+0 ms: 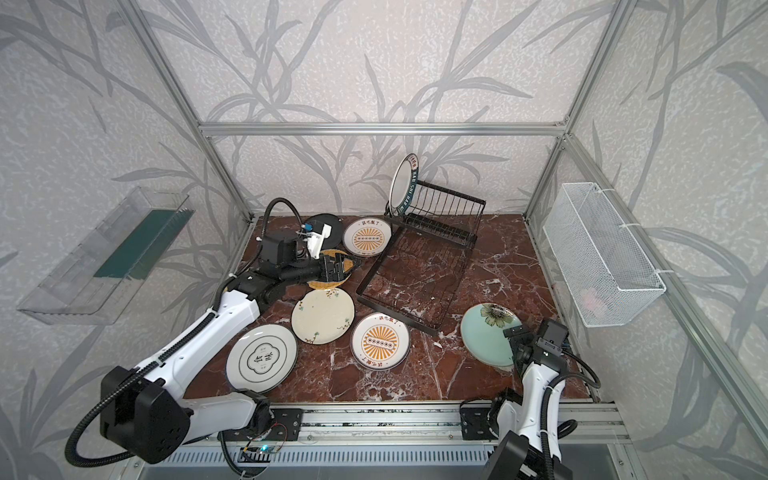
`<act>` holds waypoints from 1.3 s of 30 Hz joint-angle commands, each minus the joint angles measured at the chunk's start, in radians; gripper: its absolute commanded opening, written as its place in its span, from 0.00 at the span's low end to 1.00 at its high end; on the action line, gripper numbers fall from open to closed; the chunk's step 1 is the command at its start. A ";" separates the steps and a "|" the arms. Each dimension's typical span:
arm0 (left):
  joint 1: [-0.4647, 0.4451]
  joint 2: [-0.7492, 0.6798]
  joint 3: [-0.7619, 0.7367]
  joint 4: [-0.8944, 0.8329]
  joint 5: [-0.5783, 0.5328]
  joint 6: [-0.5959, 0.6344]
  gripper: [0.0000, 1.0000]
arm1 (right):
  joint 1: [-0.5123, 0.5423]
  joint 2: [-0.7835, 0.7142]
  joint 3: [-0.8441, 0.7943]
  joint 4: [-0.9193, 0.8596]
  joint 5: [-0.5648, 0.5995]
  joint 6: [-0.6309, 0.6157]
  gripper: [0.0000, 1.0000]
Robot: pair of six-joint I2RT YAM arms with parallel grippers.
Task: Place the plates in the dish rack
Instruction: 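Lower the right gripper to the pale-green flower plate's edge, then grasp the flower plate's edge with the right gripper and tilt it upright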
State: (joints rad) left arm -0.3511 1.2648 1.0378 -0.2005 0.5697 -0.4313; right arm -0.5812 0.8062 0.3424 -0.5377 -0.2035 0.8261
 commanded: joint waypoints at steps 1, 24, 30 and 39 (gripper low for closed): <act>-0.002 -0.024 -0.011 0.026 -0.008 -0.012 0.99 | 0.010 0.021 -0.030 0.045 -0.068 0.023 0.93; 0.001 -0.018 -0.019 0.041 -0.011 -0.017 0.99 | 0.200 0.262 -0.163 0.526 -0.081 0.197 0.61; 0.004 -0.025 -0.020 0.041 -0.015 -0.019 0.99 | 0.200 0.251 -0.164 0.491 -0.063 0.162 0.47; 0.011 -0.037 -0.025 0.040 -0.022 -0.019 0.99 | 0.199 0.238 -0.163 0.460 -0.042 0.142 0.32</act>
State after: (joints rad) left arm -0.3454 1.2625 1.0256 -0.1783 0.5568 -0.4458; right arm -0.3935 1.0306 0.2146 0.0532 -0.2394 0.9733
